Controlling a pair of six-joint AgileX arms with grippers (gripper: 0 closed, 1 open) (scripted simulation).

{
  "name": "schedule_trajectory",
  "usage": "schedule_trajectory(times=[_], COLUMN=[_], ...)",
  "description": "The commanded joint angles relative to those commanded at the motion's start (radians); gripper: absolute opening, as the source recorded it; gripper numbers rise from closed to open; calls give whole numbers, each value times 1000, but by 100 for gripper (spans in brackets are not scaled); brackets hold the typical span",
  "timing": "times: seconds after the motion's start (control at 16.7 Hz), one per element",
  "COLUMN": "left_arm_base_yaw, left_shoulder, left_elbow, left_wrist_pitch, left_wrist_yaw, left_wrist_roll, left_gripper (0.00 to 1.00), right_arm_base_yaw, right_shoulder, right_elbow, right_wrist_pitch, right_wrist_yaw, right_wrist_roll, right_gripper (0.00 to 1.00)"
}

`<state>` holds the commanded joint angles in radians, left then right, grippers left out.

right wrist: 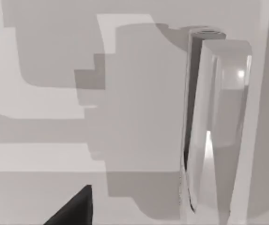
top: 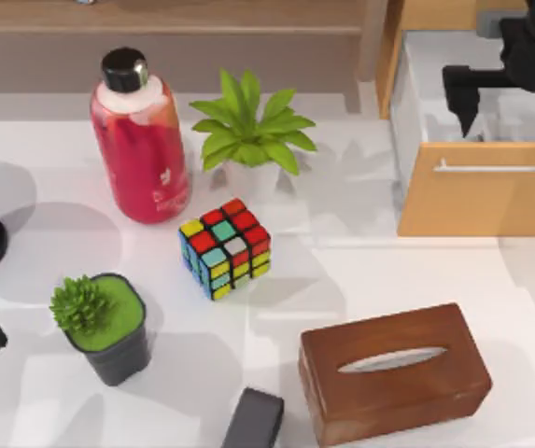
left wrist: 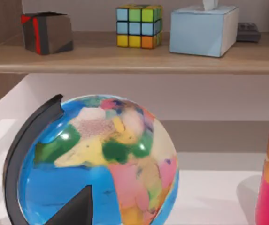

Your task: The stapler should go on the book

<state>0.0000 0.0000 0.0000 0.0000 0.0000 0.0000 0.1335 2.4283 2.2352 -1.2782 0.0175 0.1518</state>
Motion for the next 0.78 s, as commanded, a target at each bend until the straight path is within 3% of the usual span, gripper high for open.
schedule_trajectory(times=[0.78], left_arm_base_yaw=[0], left_shoulder=[0], left_elbow=[0], left_wrist_pitch=[0], left_wrist_yaw=[0], left_wrist_roll=[0], left_gripper=[100], right_arm_base_yaw=[2], right_shoulder=[4], right_elbow=[-123], right_wrist_pitch=[117], right_wrist_yaw=[2], right_wrist_roll=[1], right_gripper=[100])
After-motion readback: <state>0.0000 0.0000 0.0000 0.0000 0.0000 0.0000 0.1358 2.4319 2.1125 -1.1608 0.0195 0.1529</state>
